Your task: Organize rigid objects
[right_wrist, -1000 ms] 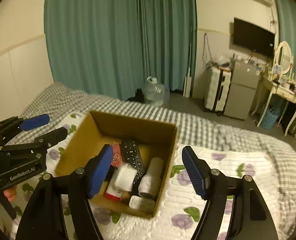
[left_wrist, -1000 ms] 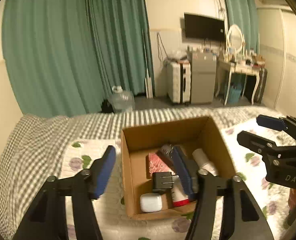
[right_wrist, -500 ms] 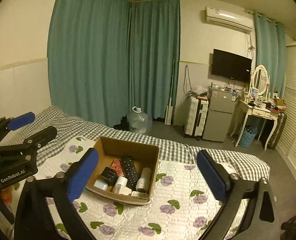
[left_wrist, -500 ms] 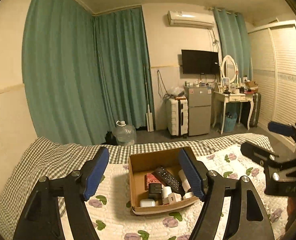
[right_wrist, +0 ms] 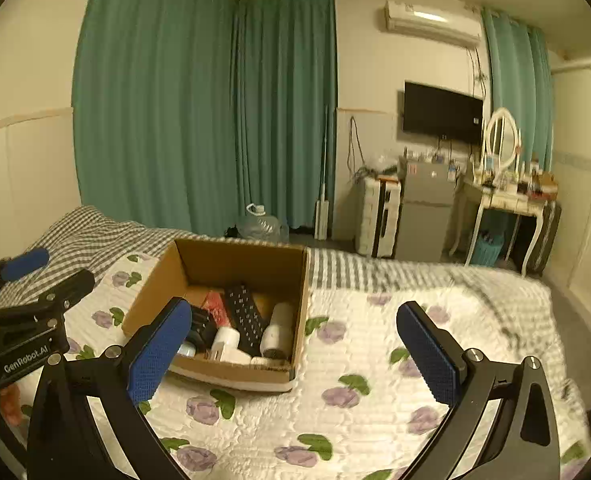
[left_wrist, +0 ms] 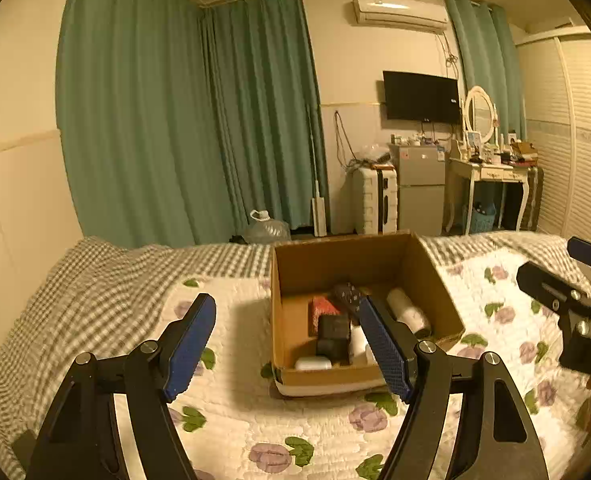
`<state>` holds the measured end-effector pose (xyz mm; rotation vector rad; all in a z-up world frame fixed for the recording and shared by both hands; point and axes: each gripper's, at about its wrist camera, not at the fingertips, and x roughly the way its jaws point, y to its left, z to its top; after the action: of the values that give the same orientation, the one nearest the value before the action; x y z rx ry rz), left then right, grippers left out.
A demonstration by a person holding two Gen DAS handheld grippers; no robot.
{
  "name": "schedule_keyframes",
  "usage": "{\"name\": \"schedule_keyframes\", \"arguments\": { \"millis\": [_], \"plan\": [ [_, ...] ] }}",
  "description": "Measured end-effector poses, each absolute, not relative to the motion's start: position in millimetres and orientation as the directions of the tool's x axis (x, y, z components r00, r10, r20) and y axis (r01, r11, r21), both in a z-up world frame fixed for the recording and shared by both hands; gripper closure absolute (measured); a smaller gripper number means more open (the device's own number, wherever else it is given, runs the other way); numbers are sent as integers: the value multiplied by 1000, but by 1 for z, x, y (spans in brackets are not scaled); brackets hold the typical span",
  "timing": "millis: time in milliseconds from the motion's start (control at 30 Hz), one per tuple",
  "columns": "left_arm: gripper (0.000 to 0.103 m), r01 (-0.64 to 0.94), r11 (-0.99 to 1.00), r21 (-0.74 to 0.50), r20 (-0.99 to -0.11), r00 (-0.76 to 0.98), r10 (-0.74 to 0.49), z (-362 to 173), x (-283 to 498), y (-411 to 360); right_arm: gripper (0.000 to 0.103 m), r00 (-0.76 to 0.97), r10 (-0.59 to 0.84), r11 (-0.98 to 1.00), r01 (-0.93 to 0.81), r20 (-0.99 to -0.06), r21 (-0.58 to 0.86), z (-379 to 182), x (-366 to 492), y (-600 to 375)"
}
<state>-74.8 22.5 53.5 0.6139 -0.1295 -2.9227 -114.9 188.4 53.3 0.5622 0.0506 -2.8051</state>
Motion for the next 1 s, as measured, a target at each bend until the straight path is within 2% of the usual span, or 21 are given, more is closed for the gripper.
{"name": "schedule_keyframes", "arguments": {
  "millis": [133,1000],
  "plan": [
    [26,125,-987,104,-442,-883,-159,30,-84,20,0,-876,-252,-964,264,-411,29,35,-126,191],
    [26,120,-990,68,-469,-872,-138,26,-79,20,0,-875,-229,-970,244,-427,19,25,-129,194]
  ]
}}
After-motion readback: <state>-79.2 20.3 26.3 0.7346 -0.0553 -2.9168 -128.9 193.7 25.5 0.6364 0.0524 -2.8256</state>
